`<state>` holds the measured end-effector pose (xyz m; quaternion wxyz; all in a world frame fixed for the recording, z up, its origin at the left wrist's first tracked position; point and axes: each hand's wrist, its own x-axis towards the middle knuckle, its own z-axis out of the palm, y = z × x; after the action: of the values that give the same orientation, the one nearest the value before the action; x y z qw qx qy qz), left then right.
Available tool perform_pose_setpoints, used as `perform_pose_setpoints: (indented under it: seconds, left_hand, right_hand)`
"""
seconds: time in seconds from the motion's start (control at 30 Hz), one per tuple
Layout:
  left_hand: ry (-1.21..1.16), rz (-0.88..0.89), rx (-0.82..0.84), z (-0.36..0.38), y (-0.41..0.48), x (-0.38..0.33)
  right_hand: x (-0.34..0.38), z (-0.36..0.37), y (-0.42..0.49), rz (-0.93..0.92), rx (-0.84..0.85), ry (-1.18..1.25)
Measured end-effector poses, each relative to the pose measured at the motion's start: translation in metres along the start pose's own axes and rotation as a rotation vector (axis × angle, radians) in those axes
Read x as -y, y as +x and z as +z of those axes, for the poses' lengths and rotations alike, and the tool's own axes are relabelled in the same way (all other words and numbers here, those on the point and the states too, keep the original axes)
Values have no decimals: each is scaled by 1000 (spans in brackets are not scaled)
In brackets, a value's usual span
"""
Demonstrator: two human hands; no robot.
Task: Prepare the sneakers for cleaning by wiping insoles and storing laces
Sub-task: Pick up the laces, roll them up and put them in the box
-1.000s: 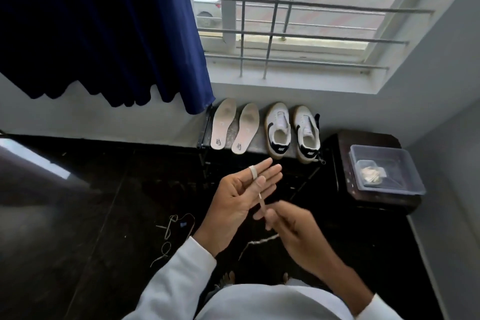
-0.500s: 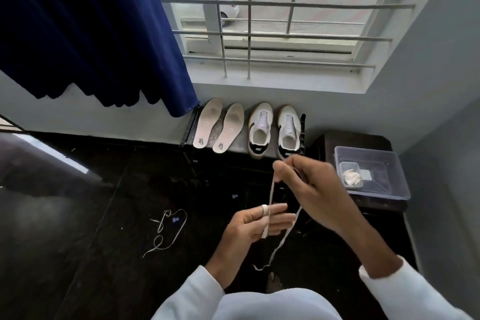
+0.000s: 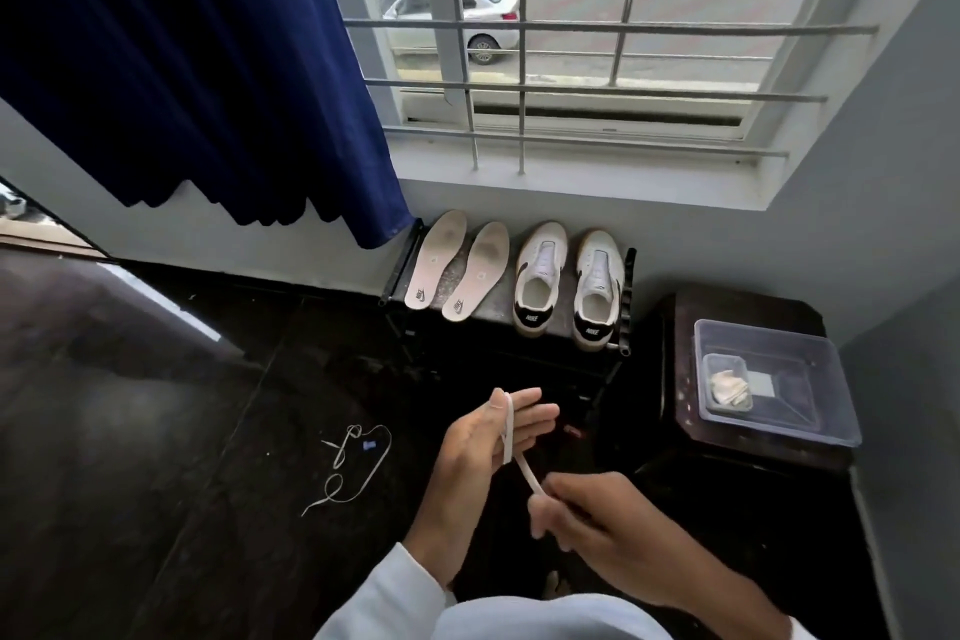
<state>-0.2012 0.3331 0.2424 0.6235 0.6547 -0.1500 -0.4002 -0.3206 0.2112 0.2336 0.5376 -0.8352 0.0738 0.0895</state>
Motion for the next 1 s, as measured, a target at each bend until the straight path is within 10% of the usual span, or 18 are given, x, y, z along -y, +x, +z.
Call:
perform_pose_setpoints:
  seconds: [0.3, 0.63, 1.0]
  left_hand:
    - [21, -201, 170, 2, 2, 2]
    - [-12, 24, -53, -24, 7, -12]
    - [-6, -117, 198, -44, -2, -2]
  right_hand:
    - [23, -72, 57, -71, -306, -85]
    - [8, 20, 35, -28, -112, 23]
    - [23, -24, 94, 22, -277, 120]
